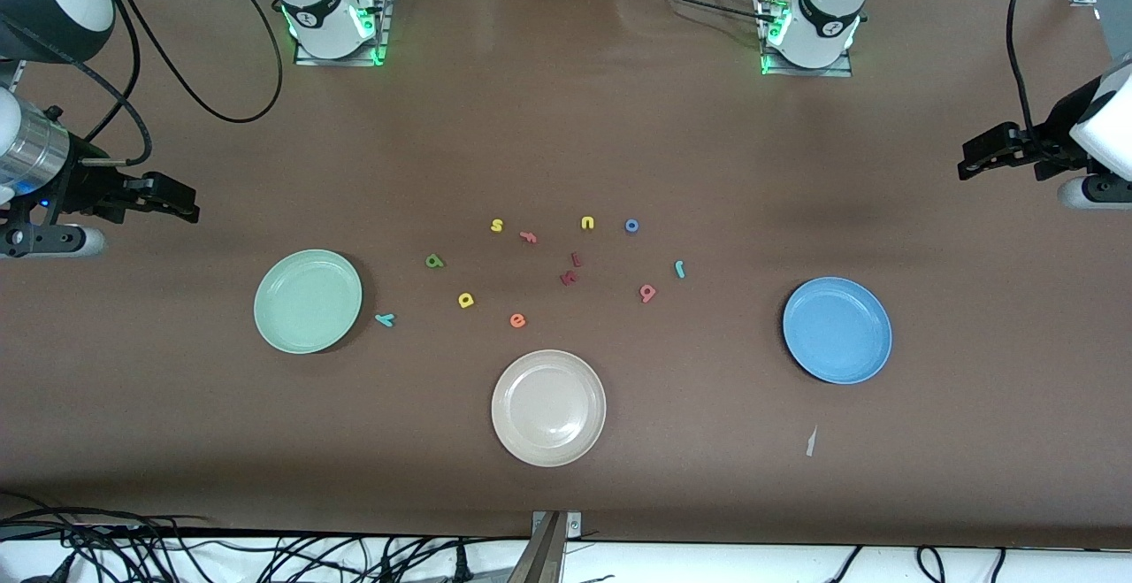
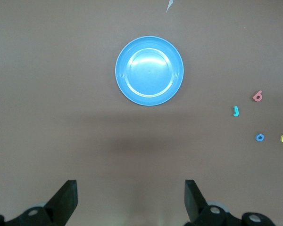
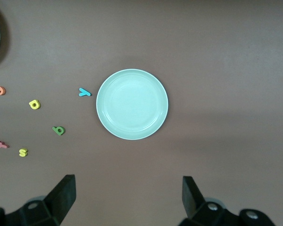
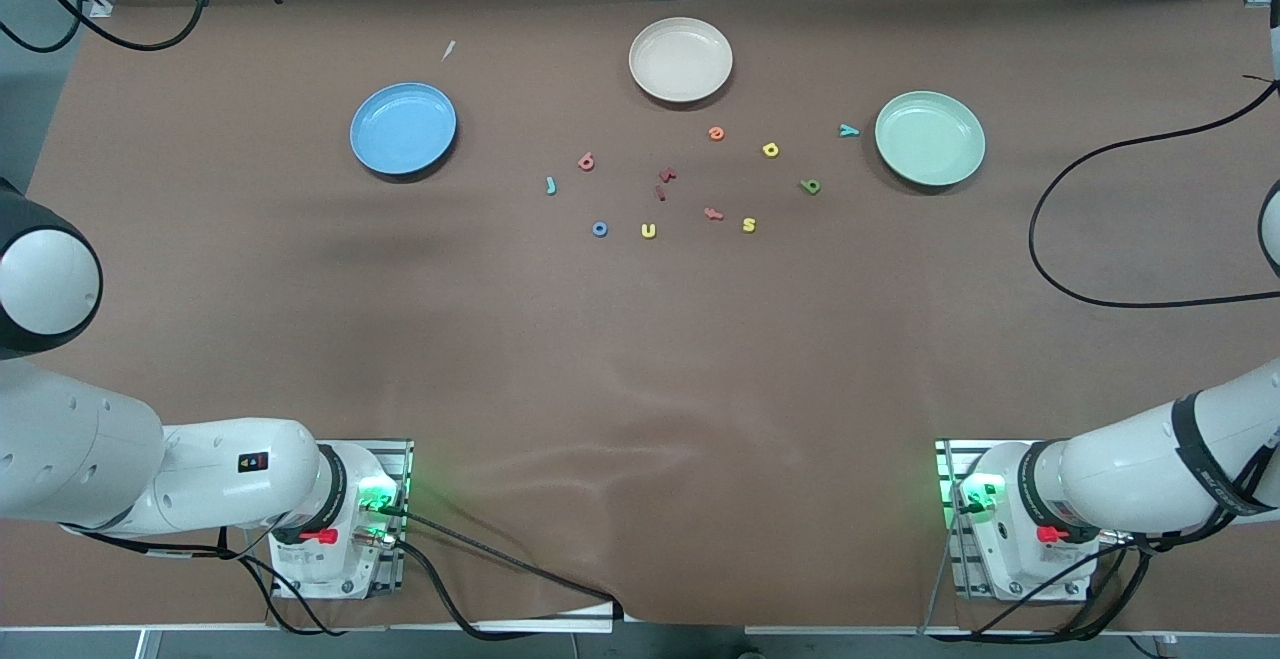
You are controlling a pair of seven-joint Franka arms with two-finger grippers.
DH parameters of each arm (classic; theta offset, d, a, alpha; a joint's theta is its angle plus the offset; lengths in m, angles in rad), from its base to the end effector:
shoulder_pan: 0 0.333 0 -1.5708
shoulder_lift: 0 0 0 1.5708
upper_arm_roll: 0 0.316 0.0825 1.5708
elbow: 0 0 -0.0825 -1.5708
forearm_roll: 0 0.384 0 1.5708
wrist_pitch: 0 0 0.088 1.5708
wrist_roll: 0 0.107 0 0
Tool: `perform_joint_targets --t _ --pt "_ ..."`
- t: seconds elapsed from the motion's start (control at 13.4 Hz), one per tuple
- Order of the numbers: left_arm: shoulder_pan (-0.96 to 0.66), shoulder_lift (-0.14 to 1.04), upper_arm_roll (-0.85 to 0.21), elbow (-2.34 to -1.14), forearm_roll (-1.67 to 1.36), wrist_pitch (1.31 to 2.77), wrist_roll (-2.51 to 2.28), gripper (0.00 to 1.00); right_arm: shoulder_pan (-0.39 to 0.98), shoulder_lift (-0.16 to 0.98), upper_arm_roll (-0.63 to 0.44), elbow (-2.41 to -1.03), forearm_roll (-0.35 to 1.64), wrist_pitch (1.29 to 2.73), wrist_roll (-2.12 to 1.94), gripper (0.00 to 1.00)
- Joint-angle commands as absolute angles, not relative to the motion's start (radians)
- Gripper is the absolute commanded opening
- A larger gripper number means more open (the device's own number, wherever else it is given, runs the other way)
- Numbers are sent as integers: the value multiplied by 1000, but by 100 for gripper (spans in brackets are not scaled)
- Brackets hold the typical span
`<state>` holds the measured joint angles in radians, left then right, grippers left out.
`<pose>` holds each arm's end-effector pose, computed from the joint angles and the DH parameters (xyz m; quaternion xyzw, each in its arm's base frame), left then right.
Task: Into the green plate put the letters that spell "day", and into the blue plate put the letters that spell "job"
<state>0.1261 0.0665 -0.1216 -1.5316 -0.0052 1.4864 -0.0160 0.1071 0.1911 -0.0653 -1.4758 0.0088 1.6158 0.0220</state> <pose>0.5648 0.0042 0.5989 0.9984 0.0101 -0.0556 0.0063 0.6128 0.0301 0.5617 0.9996 0.0100 -0.0253 0.0026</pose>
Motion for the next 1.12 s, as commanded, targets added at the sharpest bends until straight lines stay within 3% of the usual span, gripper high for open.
perform_joint_targets --t 0.0,1.05 --pt "126 44 -124 -1543 3 1486 -18 100 107 202 -64 -1453 5 1615 9 100" --pt "137 38 -121 -1543 11 1486 -14 100 109 209 -63 -1454 2 1615 3 100"
